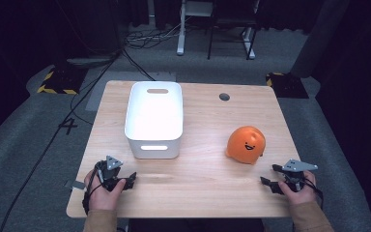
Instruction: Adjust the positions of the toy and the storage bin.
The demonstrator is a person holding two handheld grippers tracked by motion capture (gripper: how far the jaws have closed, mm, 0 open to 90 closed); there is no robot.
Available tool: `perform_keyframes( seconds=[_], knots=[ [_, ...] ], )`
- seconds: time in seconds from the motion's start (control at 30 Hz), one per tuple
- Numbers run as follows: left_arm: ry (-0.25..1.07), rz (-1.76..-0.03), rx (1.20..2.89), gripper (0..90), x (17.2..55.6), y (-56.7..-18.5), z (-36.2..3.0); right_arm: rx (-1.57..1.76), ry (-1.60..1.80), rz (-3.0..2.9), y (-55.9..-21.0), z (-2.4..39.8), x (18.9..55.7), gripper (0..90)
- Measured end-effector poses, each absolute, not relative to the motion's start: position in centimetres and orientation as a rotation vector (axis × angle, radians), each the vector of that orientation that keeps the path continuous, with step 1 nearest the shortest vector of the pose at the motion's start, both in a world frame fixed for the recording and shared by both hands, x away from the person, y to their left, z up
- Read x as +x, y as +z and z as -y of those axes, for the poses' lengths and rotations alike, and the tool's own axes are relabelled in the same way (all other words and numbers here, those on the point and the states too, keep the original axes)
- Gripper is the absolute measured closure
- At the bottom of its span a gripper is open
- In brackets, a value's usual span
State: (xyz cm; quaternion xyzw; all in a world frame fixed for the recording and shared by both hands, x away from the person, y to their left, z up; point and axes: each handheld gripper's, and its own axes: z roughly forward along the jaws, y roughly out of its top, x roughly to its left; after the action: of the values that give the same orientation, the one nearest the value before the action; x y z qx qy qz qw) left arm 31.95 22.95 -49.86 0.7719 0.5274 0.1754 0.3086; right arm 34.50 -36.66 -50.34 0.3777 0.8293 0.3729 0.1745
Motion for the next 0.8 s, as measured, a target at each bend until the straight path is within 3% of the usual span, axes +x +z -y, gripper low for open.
perform_keyframes(
  seconds=[0.8],
  knots=[
    [0.461,-1.304,1.951,20.2,31.1,-43.0,-22.4,1.071,1.058,-2.350,-50.3,36.7,34.5,22.6]
  ],
)
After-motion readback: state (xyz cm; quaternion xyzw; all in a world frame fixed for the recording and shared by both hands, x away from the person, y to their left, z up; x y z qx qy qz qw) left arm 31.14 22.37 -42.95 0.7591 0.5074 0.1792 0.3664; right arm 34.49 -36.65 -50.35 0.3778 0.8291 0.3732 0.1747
